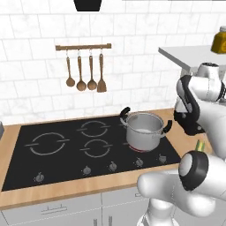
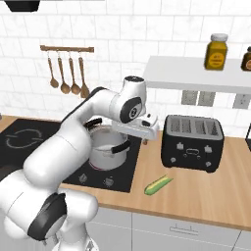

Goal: Put the corn and garlic in the pot. Retrieve the spatula and lightly stir the vegetables in the pot.

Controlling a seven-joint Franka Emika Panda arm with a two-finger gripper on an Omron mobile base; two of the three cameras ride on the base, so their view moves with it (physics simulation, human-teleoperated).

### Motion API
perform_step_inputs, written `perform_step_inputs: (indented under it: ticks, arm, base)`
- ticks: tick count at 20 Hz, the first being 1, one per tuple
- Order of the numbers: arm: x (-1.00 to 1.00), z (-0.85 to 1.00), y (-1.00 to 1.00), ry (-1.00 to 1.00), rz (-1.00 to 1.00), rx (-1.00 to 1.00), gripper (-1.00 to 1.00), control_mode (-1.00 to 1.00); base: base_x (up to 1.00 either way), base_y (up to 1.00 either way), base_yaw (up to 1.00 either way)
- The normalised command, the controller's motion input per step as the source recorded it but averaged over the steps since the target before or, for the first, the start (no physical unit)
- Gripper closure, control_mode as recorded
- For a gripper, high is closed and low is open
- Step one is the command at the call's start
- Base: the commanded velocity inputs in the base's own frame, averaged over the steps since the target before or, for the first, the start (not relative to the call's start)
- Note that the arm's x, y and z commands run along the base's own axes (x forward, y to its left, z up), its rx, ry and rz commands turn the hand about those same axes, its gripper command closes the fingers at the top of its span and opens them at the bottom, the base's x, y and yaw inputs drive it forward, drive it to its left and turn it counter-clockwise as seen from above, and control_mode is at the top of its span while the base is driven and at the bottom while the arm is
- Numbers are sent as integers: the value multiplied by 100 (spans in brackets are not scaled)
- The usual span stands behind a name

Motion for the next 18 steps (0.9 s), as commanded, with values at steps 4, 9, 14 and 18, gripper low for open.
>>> perform_step_inputs:
  ticks: [4, 9, 14, 18]
  arm:
    - [0, -67, -94, 14, -10, 0, -100, -100]
    - [10, -59, -62, 10, -3, 0, -100, -100]
    - [14, -59, -38, 5, 0, 1, -100, -100]
    - [14, -59, -32, 4, 0, 2, -100, -100]
  base:
    - [0, 0, 0]
    - [0, 0, 0]
    - [0, 0, 0]
    - [0, 0, 0]
